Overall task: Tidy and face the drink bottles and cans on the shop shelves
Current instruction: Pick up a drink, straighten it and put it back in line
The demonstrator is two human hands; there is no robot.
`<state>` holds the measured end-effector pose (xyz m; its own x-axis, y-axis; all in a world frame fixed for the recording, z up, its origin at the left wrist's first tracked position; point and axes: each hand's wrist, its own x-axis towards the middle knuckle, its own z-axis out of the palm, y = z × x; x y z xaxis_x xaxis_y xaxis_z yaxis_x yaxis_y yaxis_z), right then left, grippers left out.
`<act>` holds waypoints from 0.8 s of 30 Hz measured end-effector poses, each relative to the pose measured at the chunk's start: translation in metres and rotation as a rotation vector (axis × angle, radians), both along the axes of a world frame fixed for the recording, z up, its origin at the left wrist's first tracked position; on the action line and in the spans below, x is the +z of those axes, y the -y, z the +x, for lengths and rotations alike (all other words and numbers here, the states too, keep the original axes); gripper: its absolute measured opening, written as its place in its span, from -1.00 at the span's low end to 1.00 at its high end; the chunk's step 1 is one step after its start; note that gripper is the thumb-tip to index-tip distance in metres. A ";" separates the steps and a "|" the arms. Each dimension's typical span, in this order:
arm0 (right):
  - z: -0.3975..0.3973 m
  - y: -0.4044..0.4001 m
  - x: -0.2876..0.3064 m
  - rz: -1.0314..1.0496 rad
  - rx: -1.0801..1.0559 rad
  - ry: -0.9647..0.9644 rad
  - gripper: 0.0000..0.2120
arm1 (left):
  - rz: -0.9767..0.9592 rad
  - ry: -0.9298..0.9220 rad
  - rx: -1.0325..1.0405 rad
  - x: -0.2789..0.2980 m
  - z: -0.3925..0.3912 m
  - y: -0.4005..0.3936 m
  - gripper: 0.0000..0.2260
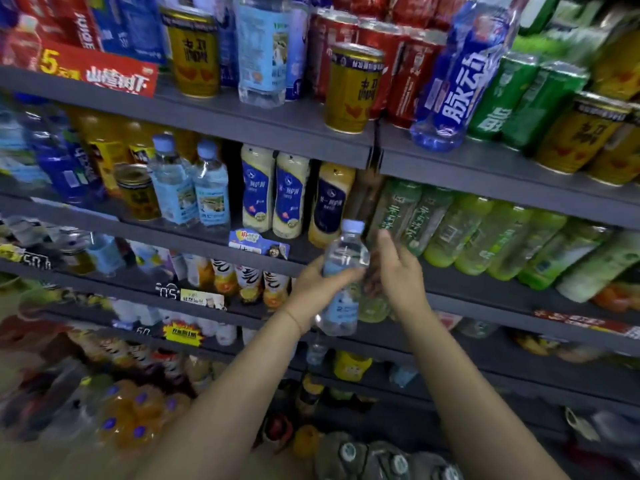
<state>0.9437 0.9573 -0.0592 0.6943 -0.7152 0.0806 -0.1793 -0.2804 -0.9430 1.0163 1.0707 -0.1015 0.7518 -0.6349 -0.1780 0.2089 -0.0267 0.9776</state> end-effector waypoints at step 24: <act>-0.423 0.273 0.091 -0.193 -0.070 0.365 -0.51 | -0.435 0.176 -0.438 0.151 -0.401 0.319 -0.66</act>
